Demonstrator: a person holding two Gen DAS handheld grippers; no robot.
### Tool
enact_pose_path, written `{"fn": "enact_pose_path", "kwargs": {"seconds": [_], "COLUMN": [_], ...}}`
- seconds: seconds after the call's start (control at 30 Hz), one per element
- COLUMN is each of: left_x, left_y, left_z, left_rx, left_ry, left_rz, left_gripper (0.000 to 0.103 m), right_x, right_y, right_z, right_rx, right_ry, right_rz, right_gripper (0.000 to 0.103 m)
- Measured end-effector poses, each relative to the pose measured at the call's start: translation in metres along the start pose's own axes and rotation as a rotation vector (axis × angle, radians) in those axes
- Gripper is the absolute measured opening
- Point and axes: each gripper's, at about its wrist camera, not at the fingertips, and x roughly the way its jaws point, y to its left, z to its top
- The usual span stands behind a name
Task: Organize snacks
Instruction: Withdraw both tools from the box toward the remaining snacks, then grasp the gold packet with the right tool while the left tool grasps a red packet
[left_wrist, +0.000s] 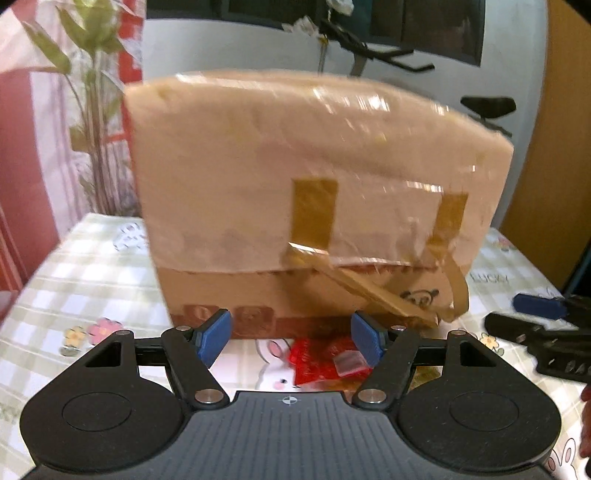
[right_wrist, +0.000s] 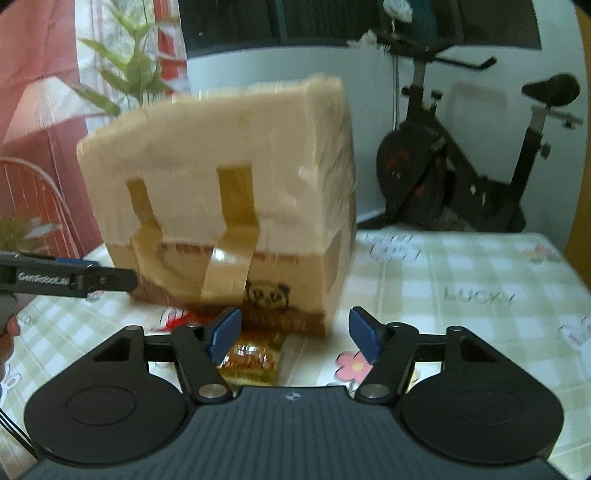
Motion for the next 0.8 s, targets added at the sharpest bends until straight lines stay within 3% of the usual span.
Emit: {"fn": "enact_pose_path", "kwargs": {"seconds": [0.3,0.6,0.8], "left_x": [0.043,0.074,0.082], "left_y": [-0.007,-0.002,0.002], "left_z": [-0.004,-0.015,-0.025], "left_rx": [-0.036,-0.062,-0.067], "left_ry": [0.079,0.140,0.149], "left_rz": [-0.026,-0.024,-0.064], "left_gripper": [0.073,0.074,0.075], "right_x": [0.037,0.057,0.064], "right_y": [0.008,0.010,0.008], "right_z": [-0.015,-0.016,-0.018], "right_rx": [-0.013,-0.001,0.008], "right_ry": [0.070,0.087,0.103], "right_rz": [0.048,0.071,0.080], "right_gripper": [0.062,0.062,0.062]}}
